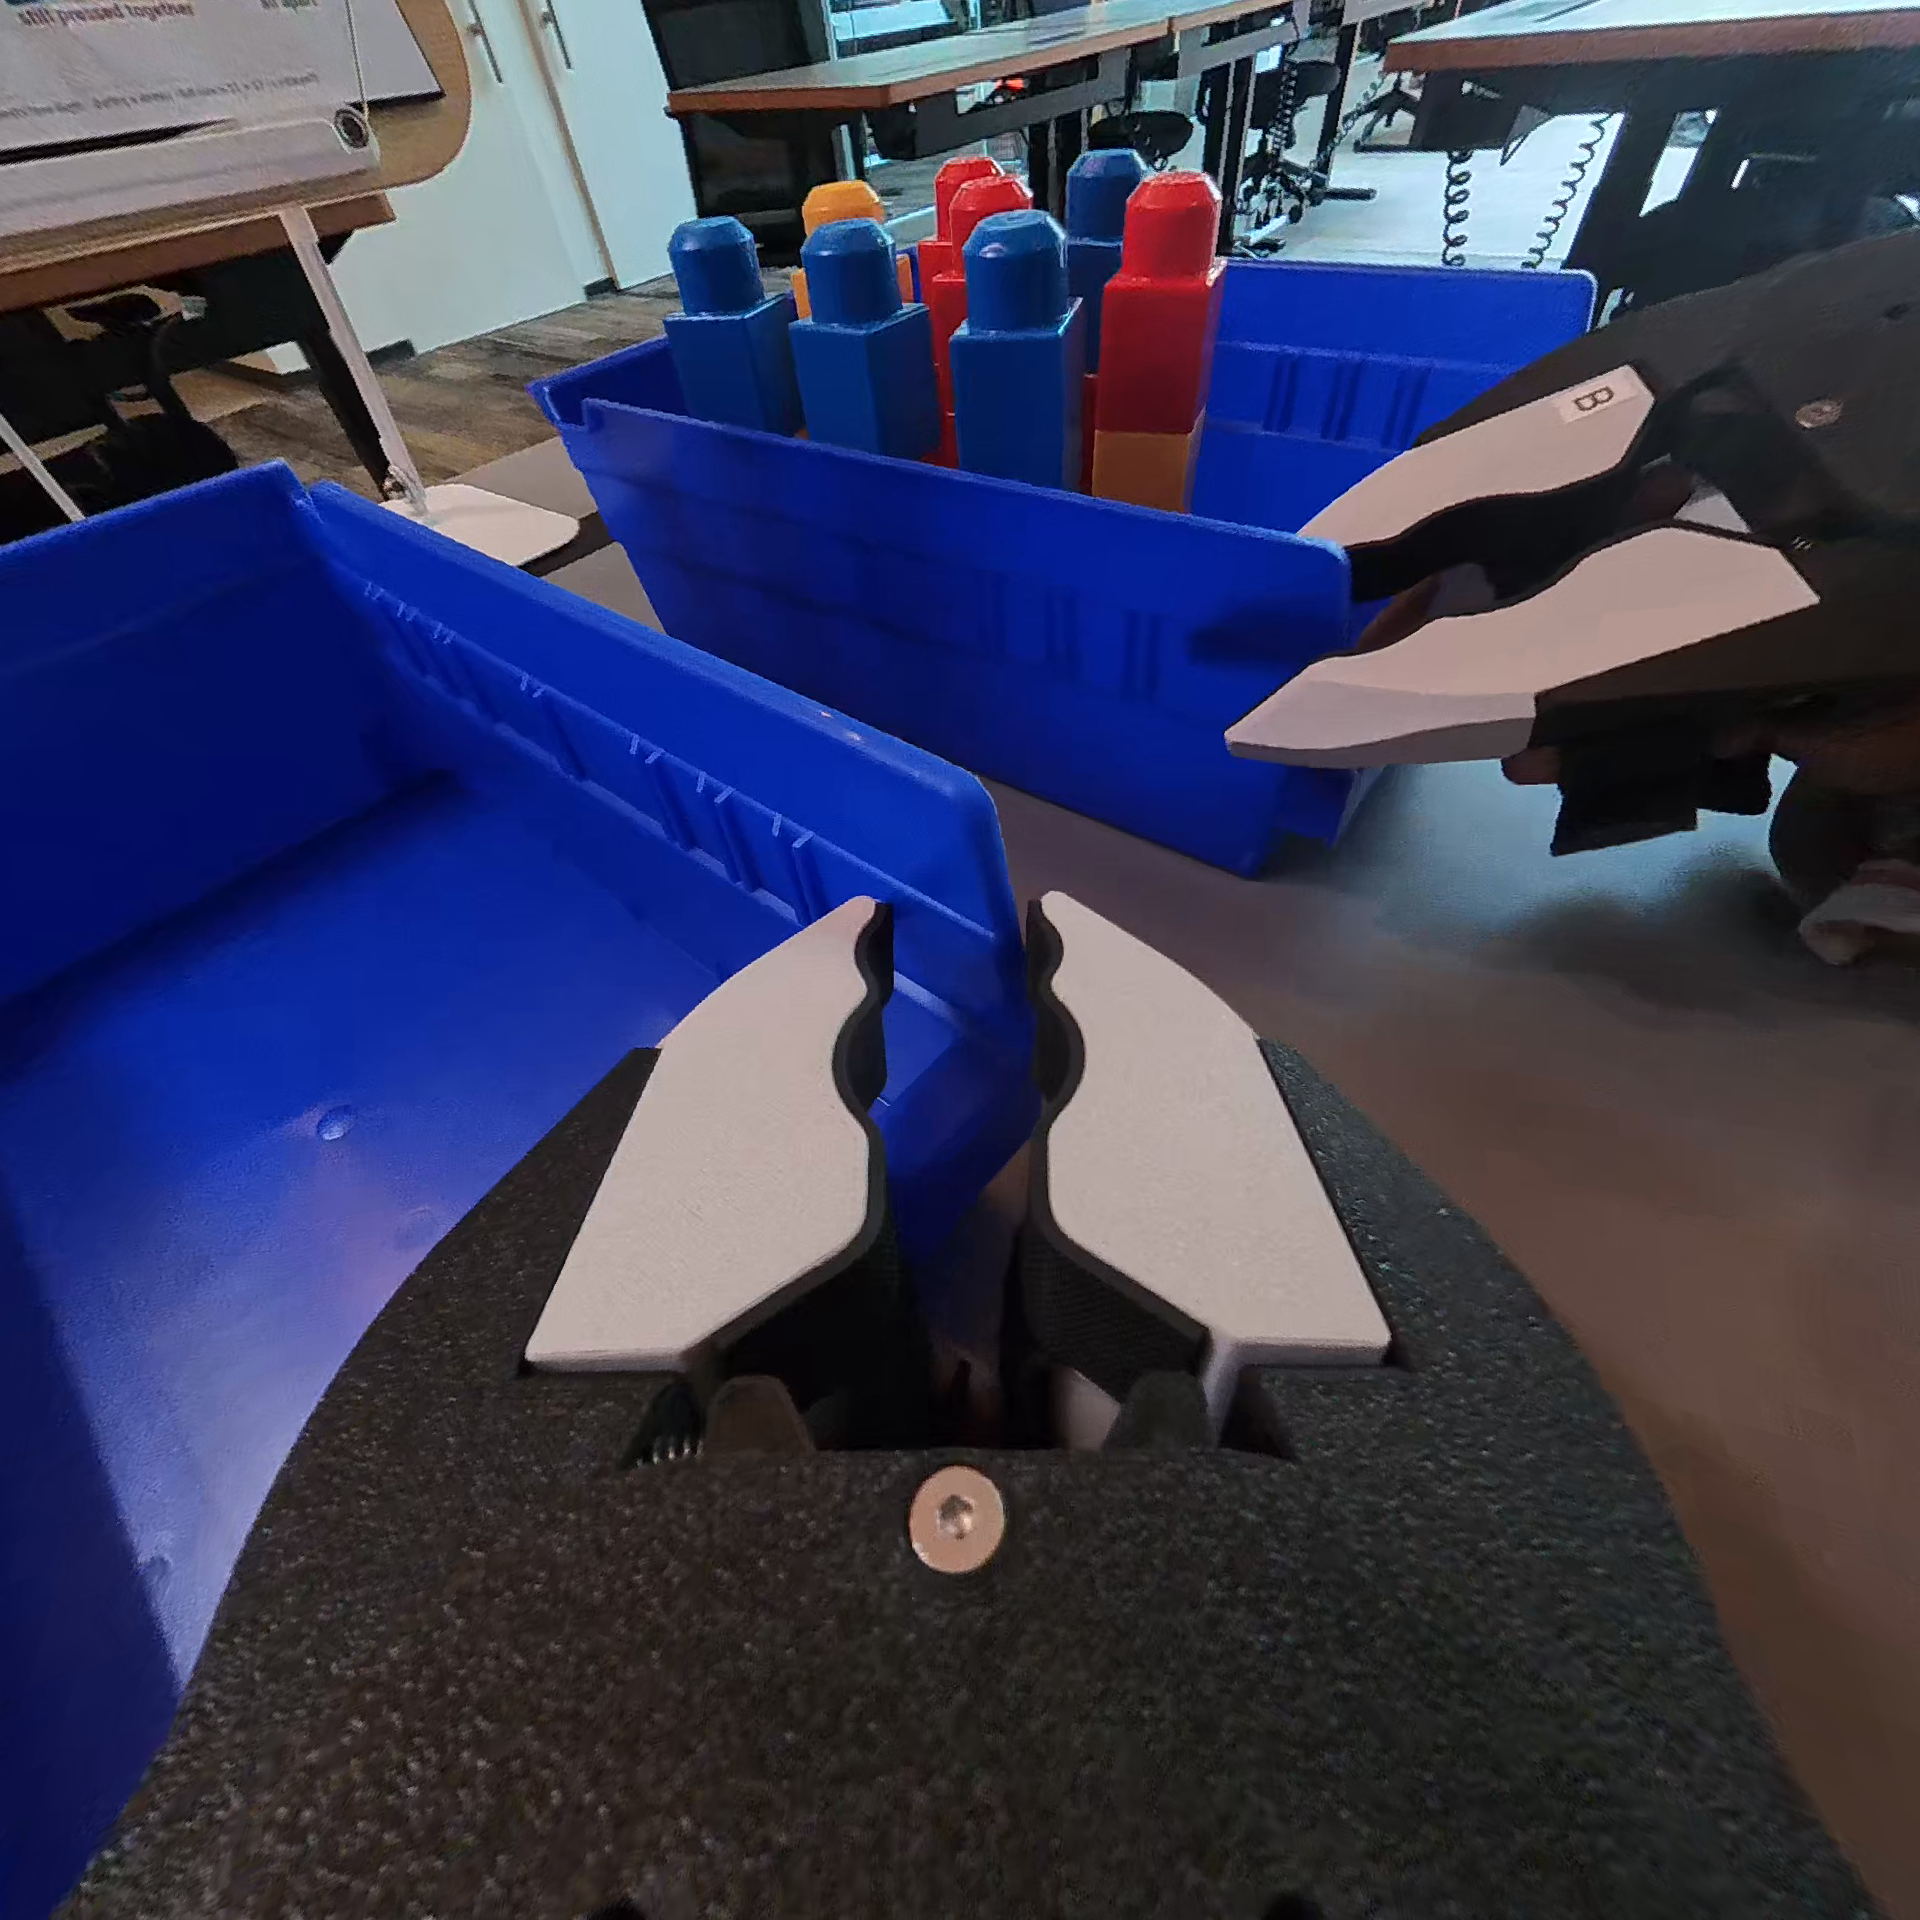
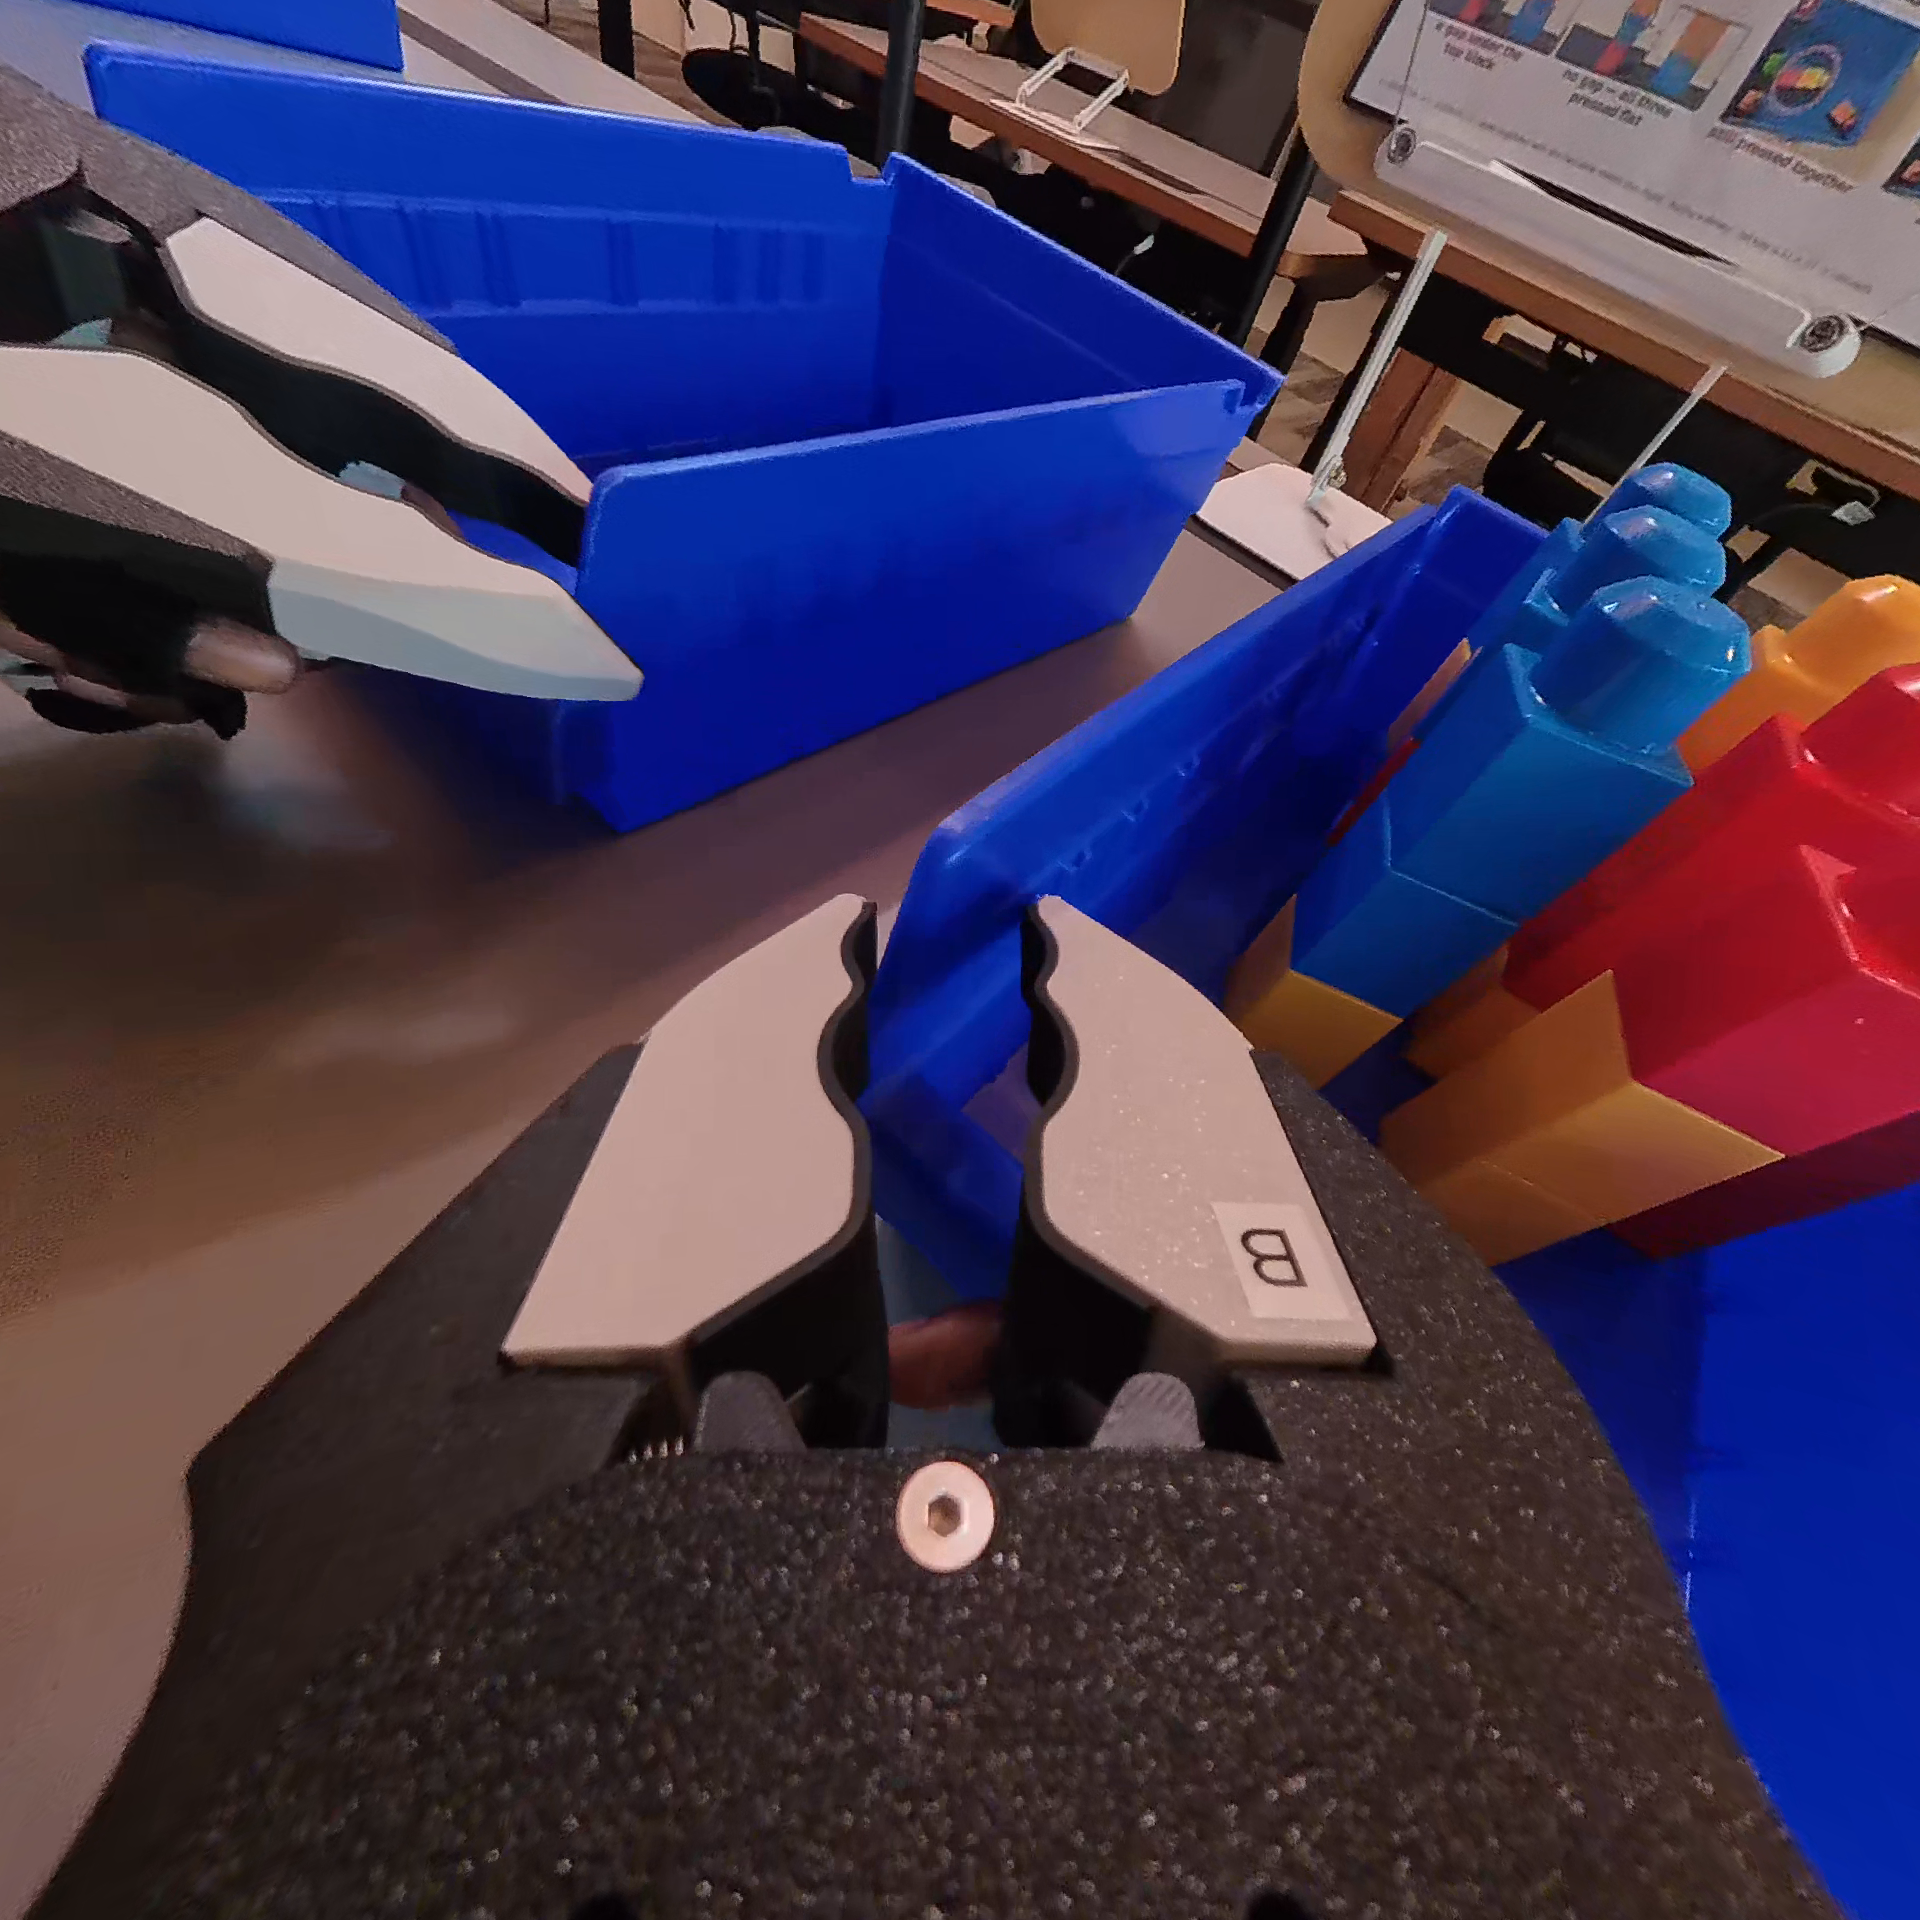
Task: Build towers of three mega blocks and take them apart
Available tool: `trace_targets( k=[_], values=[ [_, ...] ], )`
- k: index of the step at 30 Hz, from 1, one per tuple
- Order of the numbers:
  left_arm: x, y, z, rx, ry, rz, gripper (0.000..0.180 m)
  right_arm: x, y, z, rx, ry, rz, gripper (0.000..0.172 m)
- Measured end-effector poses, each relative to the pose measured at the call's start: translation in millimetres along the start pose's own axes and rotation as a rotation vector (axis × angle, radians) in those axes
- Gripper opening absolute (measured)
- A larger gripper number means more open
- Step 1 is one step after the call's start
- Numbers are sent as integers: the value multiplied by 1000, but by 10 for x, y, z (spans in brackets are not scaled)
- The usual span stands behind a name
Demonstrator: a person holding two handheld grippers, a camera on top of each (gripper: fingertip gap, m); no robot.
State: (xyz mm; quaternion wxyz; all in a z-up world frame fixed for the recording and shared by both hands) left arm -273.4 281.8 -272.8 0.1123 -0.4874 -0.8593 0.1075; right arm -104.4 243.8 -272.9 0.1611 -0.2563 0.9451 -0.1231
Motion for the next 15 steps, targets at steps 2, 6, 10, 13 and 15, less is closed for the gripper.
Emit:
trace_targets(
  k=[2,6,10,13,15],
  values=[
    [-11,5,3,6,14,-3,25,16,6,-5,-3,-3,-3,27],
    [-24,0,12,25,34,-11,25,16,12,-6,-5,4,-11,27],
    [-68,-51,-93,-41,28,-43,48,19,-13,-26,-3,-4,-68,35],
    [-200,-165,-334,-258,24,-52,60,16,-123,-154,-135,5,-166,48],
    [-338,-248,-471,-431,-1,-40,66,-43,-259,-289,-275,74,-216,51]
  ],
)
Point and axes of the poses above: each gripper's, where its closed fingertips meet, y out along the fingers, z out of its underside, x = y × z across the jaws, the point moved 7 cm from there along -y, back along the fingers
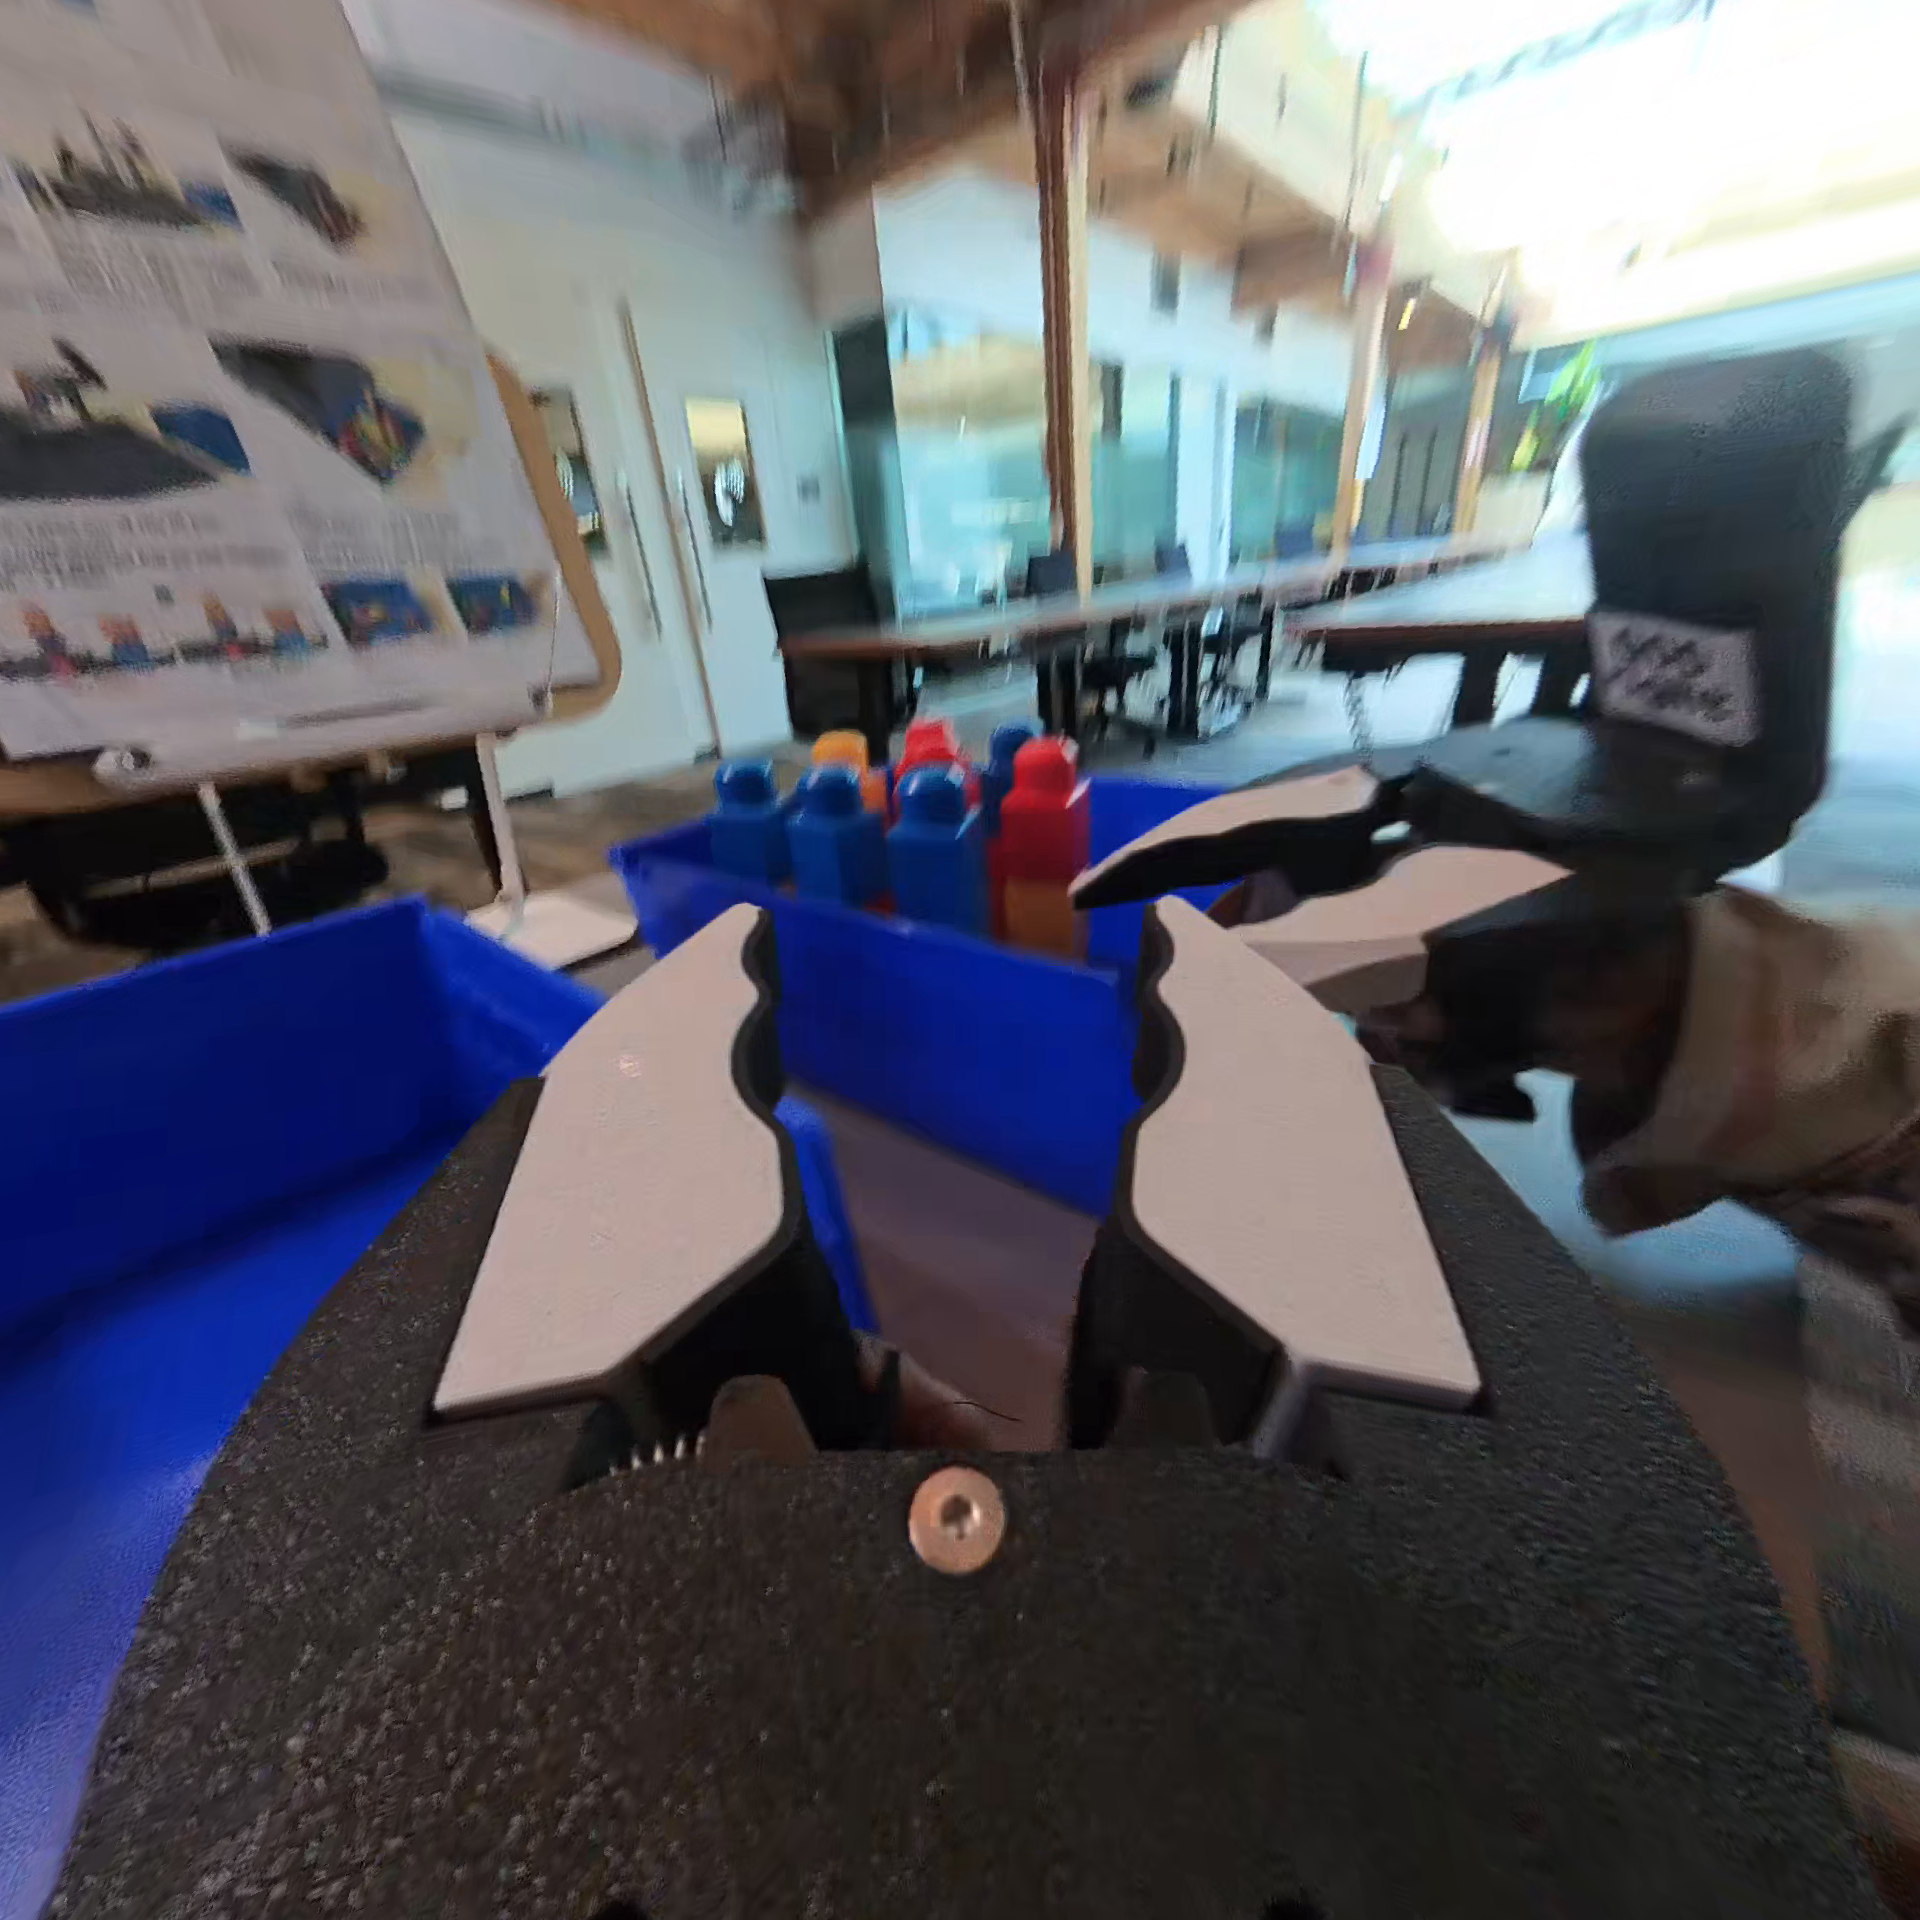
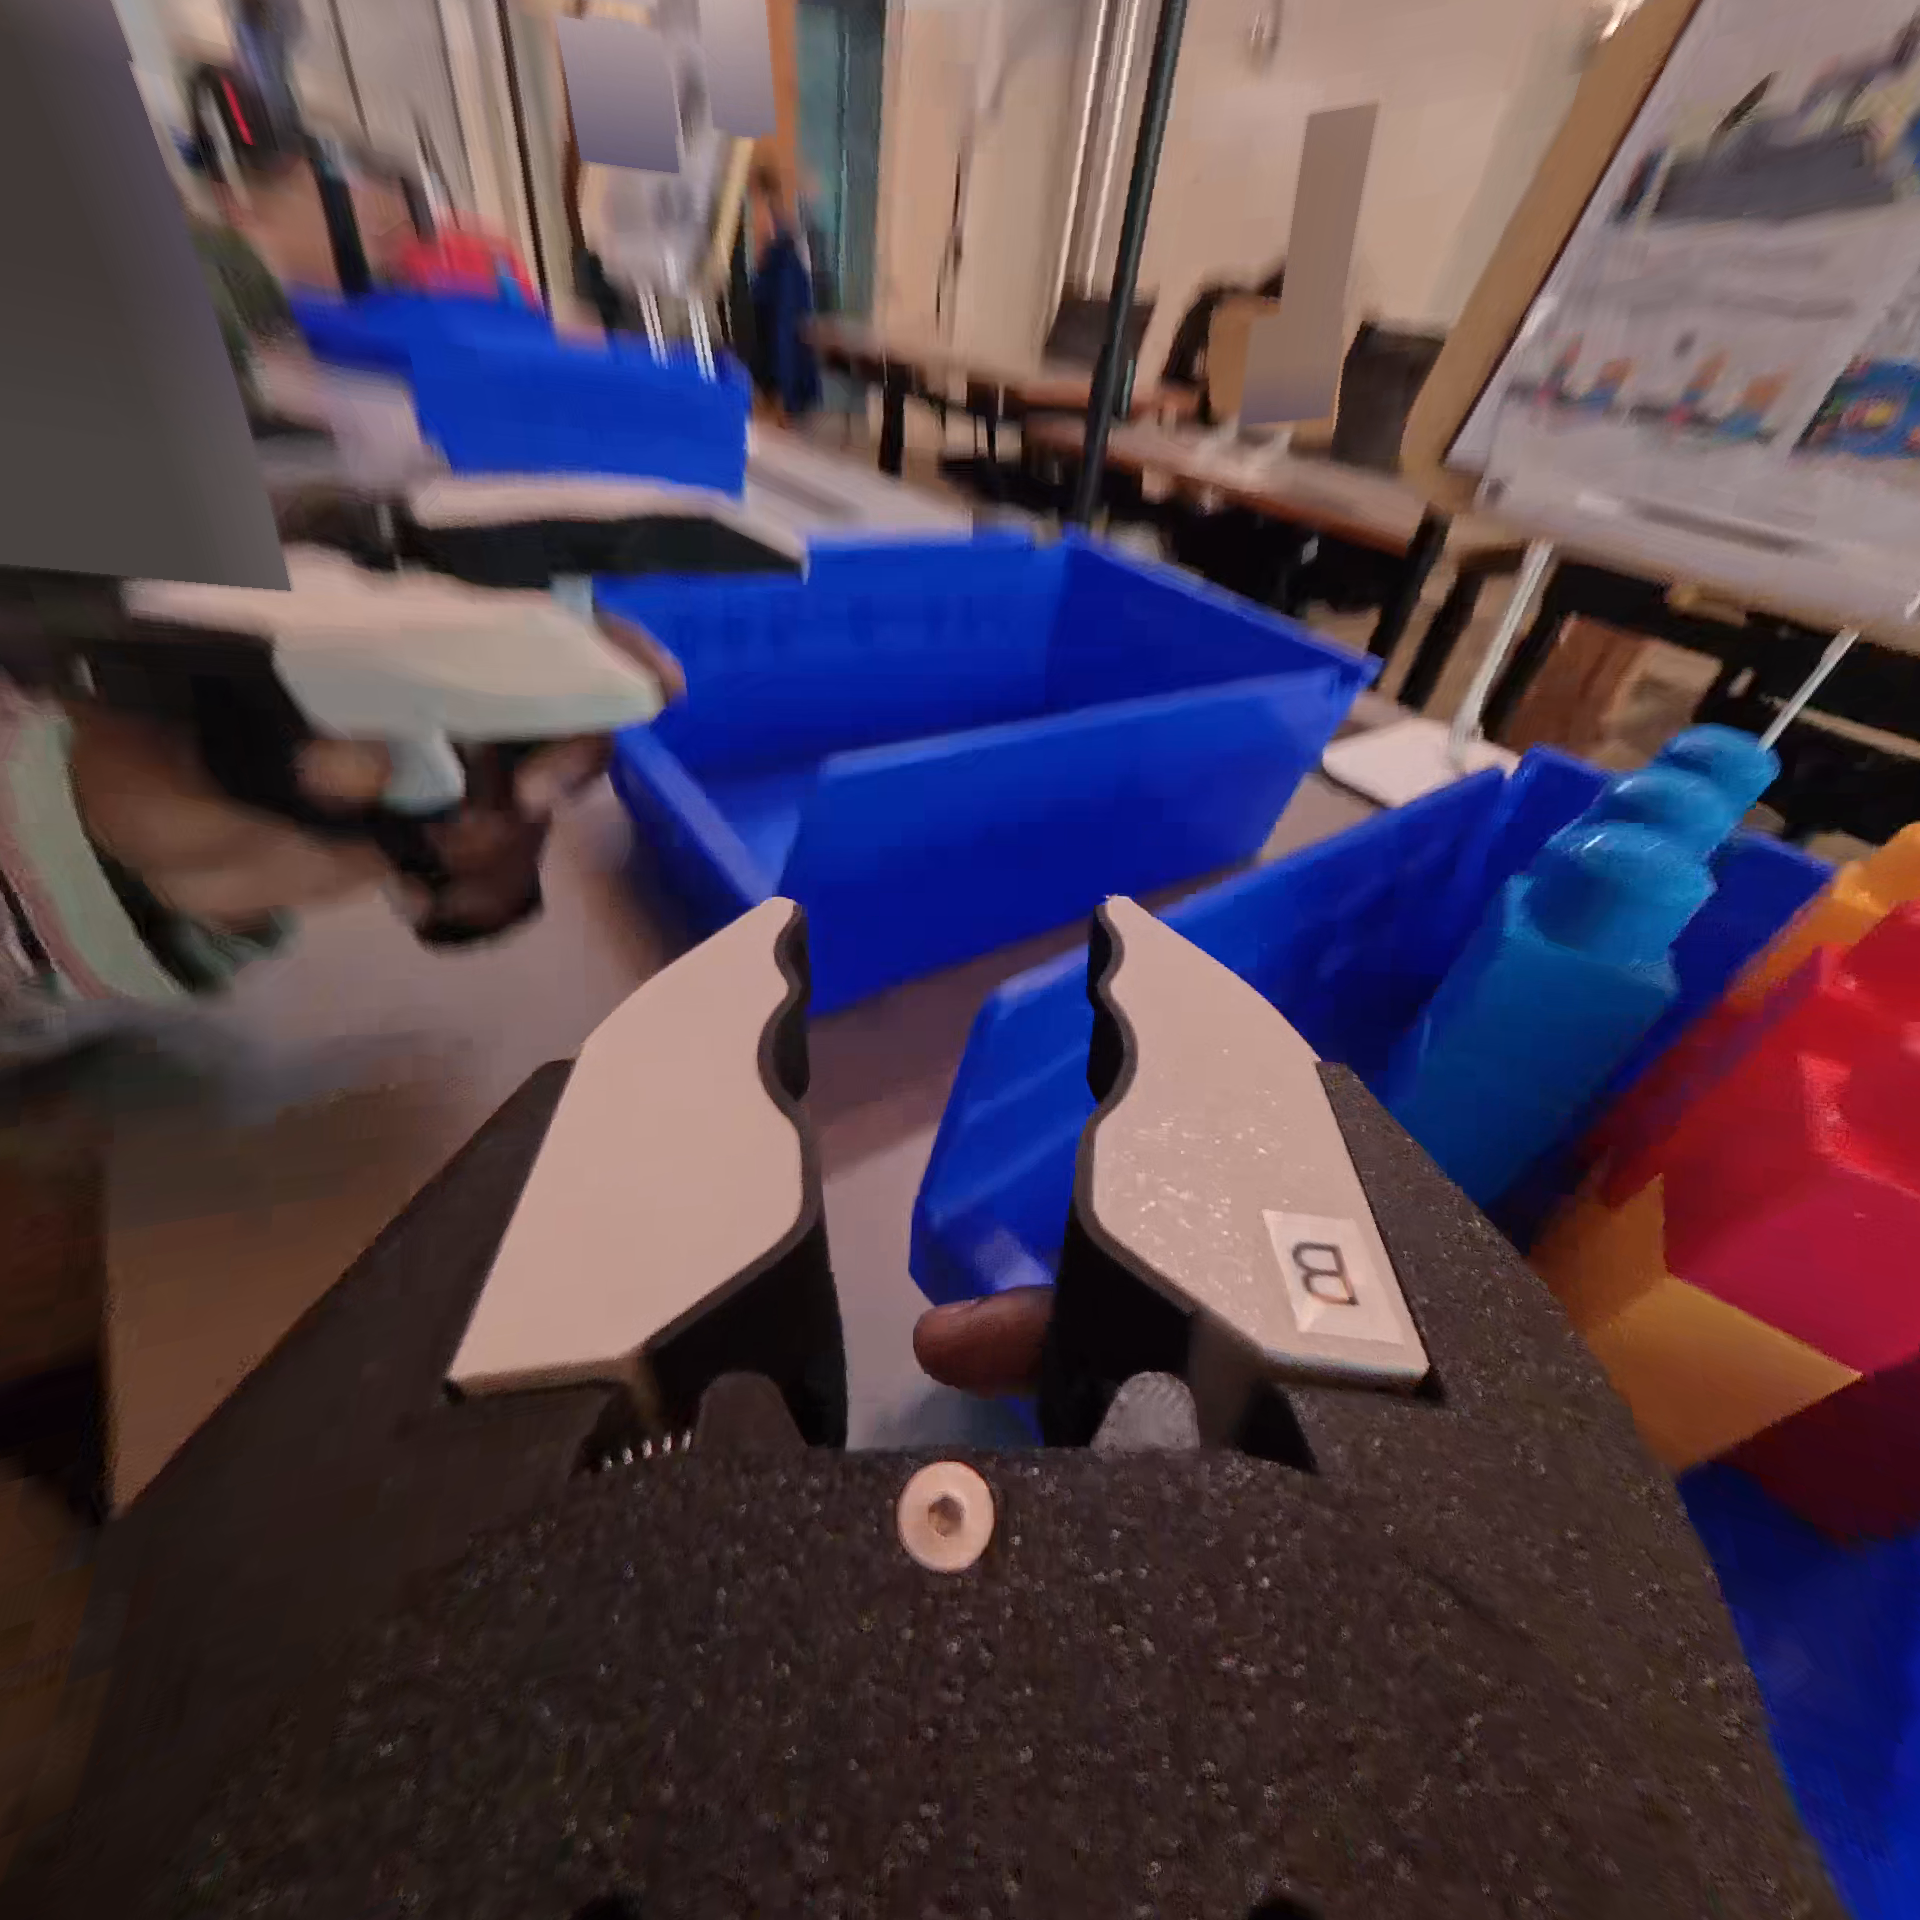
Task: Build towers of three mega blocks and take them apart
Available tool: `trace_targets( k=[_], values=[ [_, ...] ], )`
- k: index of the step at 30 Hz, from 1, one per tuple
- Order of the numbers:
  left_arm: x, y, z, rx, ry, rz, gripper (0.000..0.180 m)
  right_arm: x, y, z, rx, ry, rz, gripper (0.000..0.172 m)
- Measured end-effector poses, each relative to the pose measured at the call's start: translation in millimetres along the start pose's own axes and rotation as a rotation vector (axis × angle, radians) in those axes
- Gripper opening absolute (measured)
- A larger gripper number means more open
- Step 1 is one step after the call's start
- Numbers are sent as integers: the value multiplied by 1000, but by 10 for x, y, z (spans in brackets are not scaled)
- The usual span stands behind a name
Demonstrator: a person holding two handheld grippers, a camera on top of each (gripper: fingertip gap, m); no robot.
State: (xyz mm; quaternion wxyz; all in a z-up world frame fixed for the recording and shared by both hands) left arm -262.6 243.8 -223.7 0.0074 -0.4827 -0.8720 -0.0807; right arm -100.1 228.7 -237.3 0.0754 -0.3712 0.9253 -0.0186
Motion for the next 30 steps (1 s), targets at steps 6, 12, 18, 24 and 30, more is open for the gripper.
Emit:
trace_targets(
  k=[6,12,18,24,30],
  values=[
    [-353,141,34,25,-19,55,112,-314,-420,-332,-364,141,152,70],
    [-432,268,224,170,-51,69,121,-506,-642,-376,-482,32,389,107],
    [-397,353,382,328,-48,14,117,-774,-1053,-529,-536,30,666,108],
    [-438,417,441,394,-41,-6,108,-1122,-1538,-378,-244,47,888,106],
    [-502,566,533,462,-61,-6,95,-1286,-1737,56,109,205,841,91]
  ],
)
Point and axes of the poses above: each gripper's, where its closed fingertips meet, y out along the fingers, z out of its underside, x = y × z across the jaws, the point moved 7 cm from there along -y, back along the fingers
